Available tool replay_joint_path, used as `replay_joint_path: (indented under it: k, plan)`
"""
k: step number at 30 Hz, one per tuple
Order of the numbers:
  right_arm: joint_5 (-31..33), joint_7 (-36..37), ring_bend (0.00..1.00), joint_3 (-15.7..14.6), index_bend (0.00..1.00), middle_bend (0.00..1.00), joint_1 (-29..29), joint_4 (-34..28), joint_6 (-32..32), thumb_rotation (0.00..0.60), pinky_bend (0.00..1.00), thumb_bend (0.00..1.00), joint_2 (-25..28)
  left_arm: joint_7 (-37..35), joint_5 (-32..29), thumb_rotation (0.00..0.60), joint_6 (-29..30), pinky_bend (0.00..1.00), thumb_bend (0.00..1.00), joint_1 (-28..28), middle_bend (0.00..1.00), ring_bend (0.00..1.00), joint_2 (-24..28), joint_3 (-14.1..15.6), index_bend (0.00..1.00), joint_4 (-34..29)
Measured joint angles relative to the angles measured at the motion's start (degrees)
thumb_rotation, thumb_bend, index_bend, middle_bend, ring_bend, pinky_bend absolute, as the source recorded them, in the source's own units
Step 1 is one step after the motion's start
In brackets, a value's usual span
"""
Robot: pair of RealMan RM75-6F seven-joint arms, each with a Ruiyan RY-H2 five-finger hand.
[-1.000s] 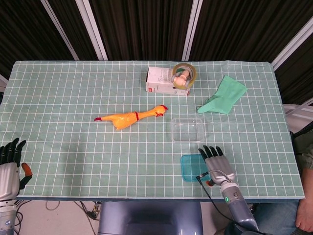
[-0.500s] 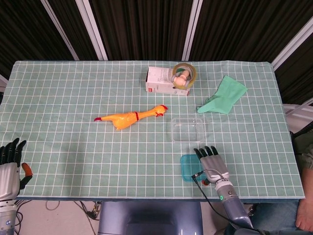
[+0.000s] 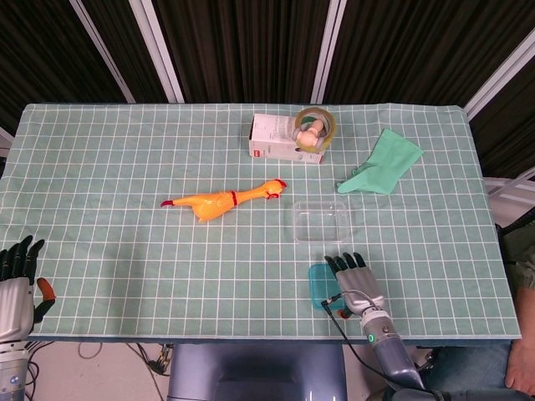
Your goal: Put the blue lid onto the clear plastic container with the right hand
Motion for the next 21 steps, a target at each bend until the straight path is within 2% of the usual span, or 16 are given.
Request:
replay_joint_path:
  k: [21]
  plan:
    - [0.46, 1.57, 0.0, -1.22, 0.0, 0.16, 1.62, 1.41, 0.26, 0.6, 0.0, 0.15, -1.35, -0.09, -0.05, 0.6, 0.12, 0.0, 0.77, -0.07, 0.0, 0.0, 0.06, 0.05, 0.1, -0.07]
